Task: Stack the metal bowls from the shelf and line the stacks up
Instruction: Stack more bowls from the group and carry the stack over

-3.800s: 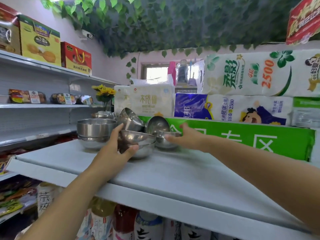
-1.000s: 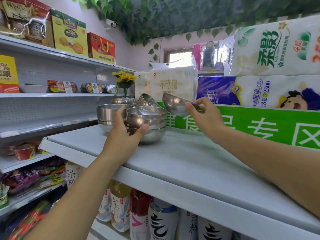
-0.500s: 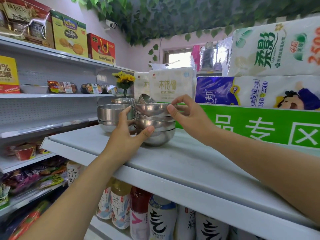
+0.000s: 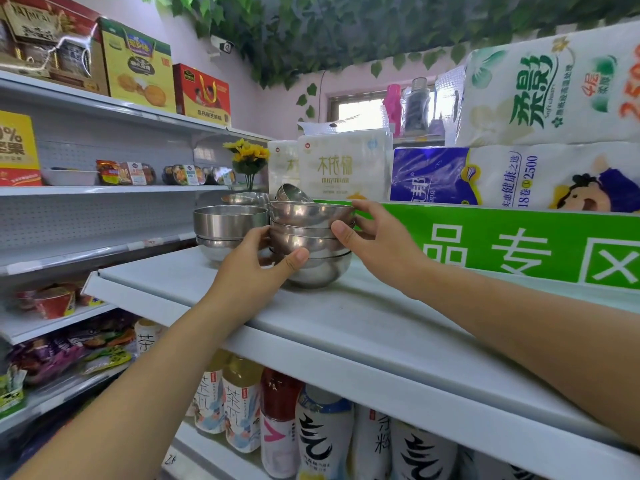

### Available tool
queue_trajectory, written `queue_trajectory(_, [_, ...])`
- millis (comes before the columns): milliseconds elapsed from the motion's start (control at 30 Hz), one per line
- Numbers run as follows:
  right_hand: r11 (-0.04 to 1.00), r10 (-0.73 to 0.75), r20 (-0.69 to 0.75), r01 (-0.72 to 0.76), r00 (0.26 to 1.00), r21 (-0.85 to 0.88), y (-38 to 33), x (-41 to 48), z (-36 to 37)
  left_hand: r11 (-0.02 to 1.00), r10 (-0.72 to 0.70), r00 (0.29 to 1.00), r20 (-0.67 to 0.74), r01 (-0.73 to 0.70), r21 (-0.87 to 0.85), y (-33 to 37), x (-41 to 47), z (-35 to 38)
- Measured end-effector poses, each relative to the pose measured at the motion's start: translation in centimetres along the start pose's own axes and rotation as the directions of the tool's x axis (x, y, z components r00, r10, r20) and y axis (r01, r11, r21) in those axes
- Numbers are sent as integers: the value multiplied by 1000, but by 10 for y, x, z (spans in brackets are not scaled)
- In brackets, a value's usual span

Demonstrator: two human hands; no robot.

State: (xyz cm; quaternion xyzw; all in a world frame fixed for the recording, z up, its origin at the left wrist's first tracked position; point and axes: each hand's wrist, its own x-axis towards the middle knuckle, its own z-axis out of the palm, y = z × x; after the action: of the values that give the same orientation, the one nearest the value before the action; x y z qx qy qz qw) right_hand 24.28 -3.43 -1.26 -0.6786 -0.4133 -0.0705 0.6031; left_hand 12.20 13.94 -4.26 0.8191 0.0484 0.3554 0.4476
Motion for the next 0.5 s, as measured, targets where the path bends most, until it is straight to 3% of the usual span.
queue_trajectory(500, [997, 64, -28, -63, 998, 45, 4, -4, 7, 999, -3, 1000, -23, 4, 32, -3, 2, 1])
